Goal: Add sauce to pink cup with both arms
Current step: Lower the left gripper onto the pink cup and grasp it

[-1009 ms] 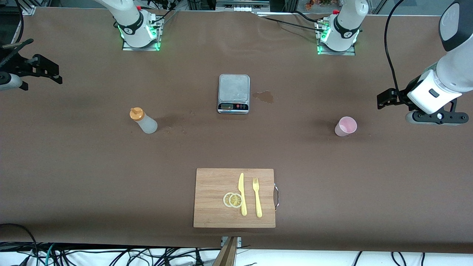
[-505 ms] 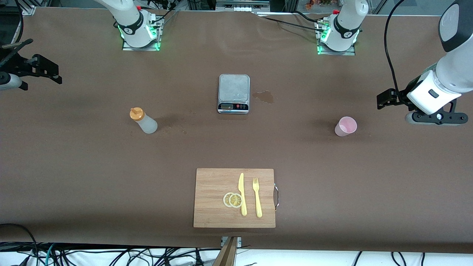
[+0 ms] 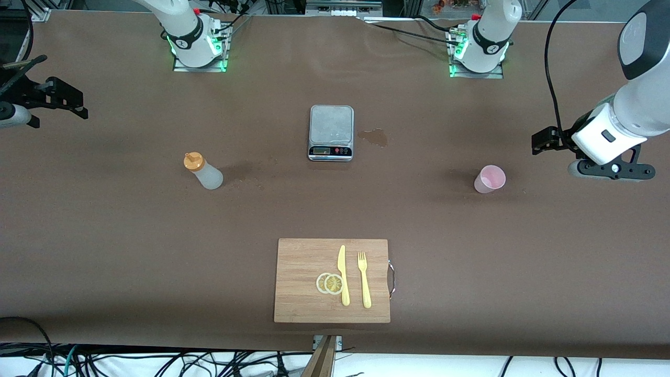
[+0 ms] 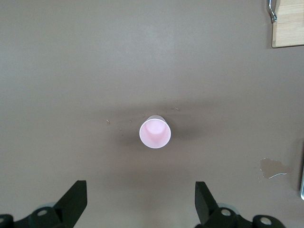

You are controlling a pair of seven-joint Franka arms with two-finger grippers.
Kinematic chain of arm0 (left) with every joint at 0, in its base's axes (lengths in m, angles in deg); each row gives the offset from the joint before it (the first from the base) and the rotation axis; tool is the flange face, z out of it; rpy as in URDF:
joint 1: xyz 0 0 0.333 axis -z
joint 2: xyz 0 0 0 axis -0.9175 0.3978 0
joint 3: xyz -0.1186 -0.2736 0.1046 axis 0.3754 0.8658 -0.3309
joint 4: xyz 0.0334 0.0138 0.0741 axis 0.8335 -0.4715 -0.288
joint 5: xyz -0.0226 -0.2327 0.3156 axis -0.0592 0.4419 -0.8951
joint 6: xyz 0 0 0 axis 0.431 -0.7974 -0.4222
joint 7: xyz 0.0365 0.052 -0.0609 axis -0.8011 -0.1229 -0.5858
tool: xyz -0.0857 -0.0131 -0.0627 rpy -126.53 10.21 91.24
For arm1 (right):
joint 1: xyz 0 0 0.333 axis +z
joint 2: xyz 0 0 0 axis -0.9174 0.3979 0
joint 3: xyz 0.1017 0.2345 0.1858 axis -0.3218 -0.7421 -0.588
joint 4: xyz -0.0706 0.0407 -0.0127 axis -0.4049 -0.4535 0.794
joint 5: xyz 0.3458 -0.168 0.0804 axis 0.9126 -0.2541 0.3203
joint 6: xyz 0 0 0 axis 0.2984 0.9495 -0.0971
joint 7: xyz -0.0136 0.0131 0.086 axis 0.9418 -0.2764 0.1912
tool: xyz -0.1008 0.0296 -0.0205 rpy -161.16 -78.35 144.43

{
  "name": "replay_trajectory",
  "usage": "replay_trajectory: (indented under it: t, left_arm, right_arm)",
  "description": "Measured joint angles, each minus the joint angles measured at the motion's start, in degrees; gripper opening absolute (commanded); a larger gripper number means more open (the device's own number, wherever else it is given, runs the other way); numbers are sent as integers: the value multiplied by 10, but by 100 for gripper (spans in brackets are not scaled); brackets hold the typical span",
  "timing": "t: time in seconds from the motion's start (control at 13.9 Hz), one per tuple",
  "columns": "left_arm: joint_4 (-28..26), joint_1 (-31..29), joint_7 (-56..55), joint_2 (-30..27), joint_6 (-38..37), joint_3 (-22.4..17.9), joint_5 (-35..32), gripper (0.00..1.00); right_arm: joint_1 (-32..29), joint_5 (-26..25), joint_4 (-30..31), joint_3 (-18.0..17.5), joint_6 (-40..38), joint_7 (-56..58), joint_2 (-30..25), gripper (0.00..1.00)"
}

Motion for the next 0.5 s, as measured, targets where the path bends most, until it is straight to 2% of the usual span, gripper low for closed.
replay_trajectory:
  t: [0.22,0.5]
  left_arm:
    - [-1,-5,14,10,-1,0,0,100]
    - [-6,-6,19,58,21,0,0,100]
  right_arm:
    - [0,0,0,0,-1,0,0,100]
    - [0,0,0,0,-3,0,0,100]
